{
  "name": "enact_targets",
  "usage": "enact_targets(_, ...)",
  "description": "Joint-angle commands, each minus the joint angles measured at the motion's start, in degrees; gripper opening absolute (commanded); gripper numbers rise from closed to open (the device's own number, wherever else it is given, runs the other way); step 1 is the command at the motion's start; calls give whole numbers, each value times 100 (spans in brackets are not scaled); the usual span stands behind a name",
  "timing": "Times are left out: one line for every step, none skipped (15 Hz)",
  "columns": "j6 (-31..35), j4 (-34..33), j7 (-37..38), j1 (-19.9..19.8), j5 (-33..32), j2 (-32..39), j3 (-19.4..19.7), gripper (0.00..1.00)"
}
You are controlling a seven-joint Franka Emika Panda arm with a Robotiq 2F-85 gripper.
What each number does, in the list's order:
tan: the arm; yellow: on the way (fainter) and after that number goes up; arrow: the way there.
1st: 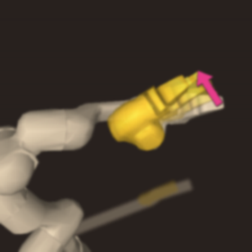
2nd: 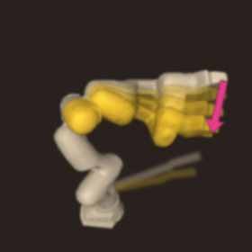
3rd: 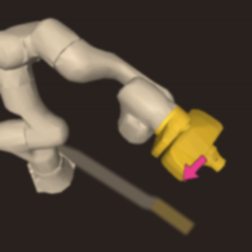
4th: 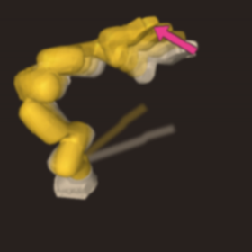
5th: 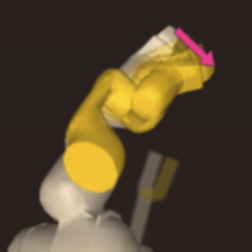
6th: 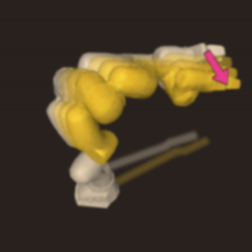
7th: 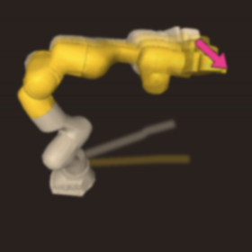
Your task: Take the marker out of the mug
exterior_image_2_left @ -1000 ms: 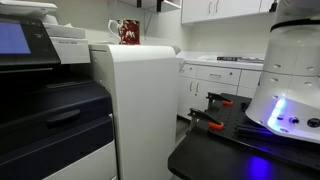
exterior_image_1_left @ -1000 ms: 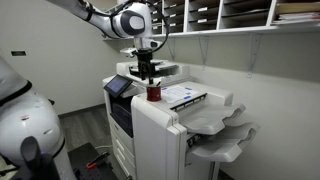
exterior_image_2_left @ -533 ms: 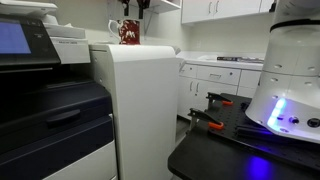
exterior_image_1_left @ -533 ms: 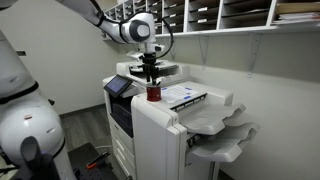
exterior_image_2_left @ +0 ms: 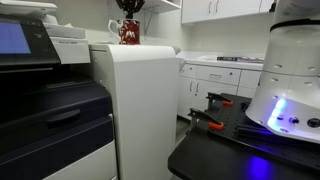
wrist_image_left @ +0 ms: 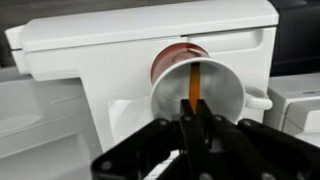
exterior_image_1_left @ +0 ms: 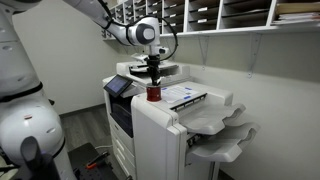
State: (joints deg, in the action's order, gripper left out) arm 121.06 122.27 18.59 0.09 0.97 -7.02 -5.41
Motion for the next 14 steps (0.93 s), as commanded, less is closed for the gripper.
enact_targets(53,-191,260,52,-46,255,48,22)
enact_targets(70,-208,309,57,-35,308,53,26)
enact_targets(84,-230,302,63,-22,356,60,30)
enact_targets(97,-251,314,69,-32,396,62,37)
enact_targets(121,-263,310,75,-30,427,65,41)
enact_targets(131,-268,342,84,-55,453,58,45)
enact_targets(151,-272,309,91,-45,478,61,44)
enact_targets(171,-265,324,103,-60,492,57,43)
enact_targets(177,-263,333,109,-78,511,60,39)
enact_targets(183,-249,337,115,-134,516,59,19)
enact_targets(175,-231,405,122,-246,502,51,17)
enact_targets(105,-183,370,135,-288,429,47,11)
enact_targets(162,-117,472,144,-429,362,36,4)
enact_targets(217,-41,528,153,-600,273,27,0)
